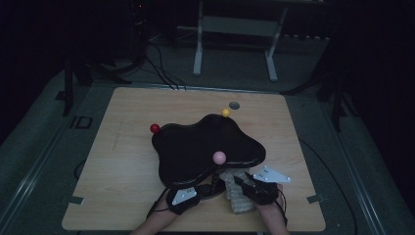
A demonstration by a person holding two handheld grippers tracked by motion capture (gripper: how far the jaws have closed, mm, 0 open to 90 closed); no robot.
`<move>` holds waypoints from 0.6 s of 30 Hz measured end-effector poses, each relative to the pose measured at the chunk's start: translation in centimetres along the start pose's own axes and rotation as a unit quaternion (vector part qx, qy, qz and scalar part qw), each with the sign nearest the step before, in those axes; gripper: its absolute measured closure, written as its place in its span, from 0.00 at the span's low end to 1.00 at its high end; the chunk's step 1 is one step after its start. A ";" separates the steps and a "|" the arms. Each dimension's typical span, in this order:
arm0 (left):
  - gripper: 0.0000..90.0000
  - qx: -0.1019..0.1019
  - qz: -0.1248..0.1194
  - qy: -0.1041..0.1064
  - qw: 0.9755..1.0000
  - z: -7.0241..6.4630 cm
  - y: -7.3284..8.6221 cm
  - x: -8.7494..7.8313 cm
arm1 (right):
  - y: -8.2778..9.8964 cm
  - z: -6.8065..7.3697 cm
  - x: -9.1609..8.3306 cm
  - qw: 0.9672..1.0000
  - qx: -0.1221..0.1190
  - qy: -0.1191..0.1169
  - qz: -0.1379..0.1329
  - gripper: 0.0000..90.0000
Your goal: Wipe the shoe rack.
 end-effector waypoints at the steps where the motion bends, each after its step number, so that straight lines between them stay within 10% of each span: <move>1: 0.93 -0.112 0.002 -0.031 0.993 -1.6 0.2 -0.5 | 0.0 0.0 -0.1 1.000 -0.001 0.001 -0.001 0.75; 7: 0.84 -0.142 -0.002 -0.071 0.987 -0.8 1.0 -3.8 | -0.2 -0.2 -0.7 1.000 0.002 0.000 -0.007 0.75; 11: 0.63 -0.183 -0.011 -0.049 0.982 0.3 2.0 -6.0 | -0.1 0.1 -1.1 1.000 -0.001 -0.005 -0.009 0.75; 12: 0.56 -0.098 -0.006 -0.057 0.994 2.2 2.6 -6.8 | -0.2 0.4 -1.3 1.000 -0.002 -0.007 -0.011 0.75; 18: 0.50 -0.126 -0.016 -0.115 0.985 5.1 4.2 -9.4 | -0.3 1.0 -1.6 1.000 -0.004 -0.016 -0.017 0.75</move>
Point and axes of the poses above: each handheld gripper's, and its own axes: x roughly forward along the jaws, y roughly out of its underside, z roughly to its left, the point moved 2 cm from there along x, roughly forward along the jaws, and after that the axes turned 5 degrees about x, right-handed, at the moved point
